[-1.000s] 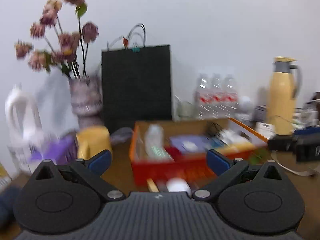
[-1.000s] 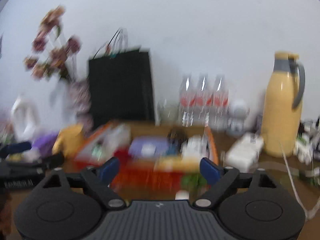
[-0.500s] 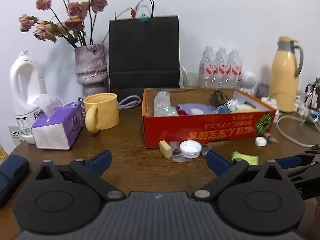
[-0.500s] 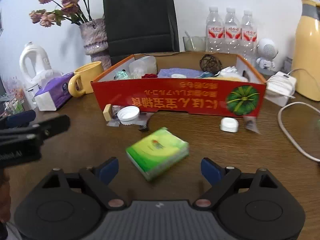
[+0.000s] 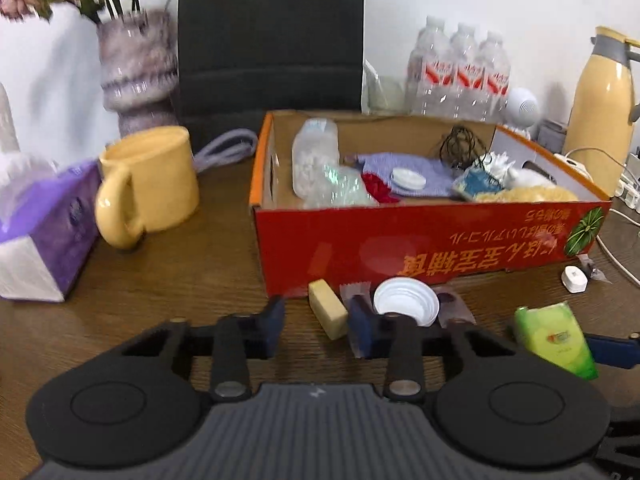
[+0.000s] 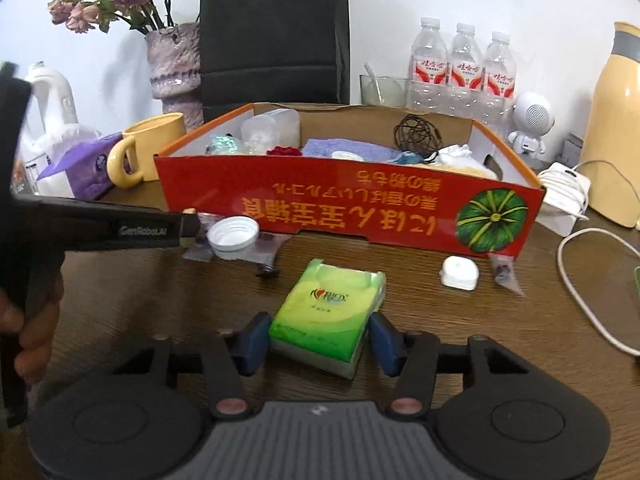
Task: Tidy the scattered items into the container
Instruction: 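Grasp the green tissue pack with the right tool while the left tool grasps the beige block, then carry the tissue pack and block into the box and open both tools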
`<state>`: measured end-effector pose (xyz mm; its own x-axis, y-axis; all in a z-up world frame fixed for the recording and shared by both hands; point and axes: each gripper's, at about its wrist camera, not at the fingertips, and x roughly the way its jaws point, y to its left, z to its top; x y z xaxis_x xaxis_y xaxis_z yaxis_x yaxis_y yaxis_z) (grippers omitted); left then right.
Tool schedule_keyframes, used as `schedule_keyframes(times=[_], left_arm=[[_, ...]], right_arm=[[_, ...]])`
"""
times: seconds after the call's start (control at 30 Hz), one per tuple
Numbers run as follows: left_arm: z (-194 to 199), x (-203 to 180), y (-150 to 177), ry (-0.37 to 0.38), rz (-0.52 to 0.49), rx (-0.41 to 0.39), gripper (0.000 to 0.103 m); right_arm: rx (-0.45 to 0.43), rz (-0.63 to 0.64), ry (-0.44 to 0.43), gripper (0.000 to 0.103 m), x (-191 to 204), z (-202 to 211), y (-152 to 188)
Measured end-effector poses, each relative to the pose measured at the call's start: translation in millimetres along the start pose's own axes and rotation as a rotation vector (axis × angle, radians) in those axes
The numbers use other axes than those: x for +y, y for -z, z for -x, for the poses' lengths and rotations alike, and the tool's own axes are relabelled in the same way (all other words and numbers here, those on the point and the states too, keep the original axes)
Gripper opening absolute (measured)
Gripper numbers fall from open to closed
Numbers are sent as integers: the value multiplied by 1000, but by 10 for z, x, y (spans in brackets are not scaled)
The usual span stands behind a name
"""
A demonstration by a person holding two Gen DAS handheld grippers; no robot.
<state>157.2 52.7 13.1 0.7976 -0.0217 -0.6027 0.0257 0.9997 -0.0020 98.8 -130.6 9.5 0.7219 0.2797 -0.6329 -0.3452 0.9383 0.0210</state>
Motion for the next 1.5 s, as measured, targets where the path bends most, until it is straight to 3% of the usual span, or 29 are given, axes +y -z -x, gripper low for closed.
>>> schedule_keyframes(times=[0.17,0.2,0.37,0.57,0.67,0.8,0.93,1.13,1.33,1.5], left_arm=[[-50,-2,-6,13,1,8,19],[-43,7,-17,23,9,14,13],[70,53,12,12,33,-5,12],[708,34,143,-24,86,-118,12],[1091,-117,336,-42,67,-193,12],[1410,-279,540,0,69,-248,12],[1500,-428,600,59,25,-208,12],[1699,-612,674,89,1,-242,12],[1606,-671,687,93,12,-202,12],[1363,-773,647,62,-33,-167,12]], right_arm=[[14,20,5,52,-49,-30,-7],[12,27,6,51,-41,-33,-10],[8,37,-13,48,-43,-1,-1],[-81,53,-33,48,-35,339,25],[-135,67,-28,48,-77,611,112],[-177,53,5,48,-75,987,222],[-260,88,21,48,-11,1416,395],[-288,121,13,48,28,1671,506],[-294,80,-35,48,-33,1644,554],[-248,42,-68,48,-162,1416,611]])
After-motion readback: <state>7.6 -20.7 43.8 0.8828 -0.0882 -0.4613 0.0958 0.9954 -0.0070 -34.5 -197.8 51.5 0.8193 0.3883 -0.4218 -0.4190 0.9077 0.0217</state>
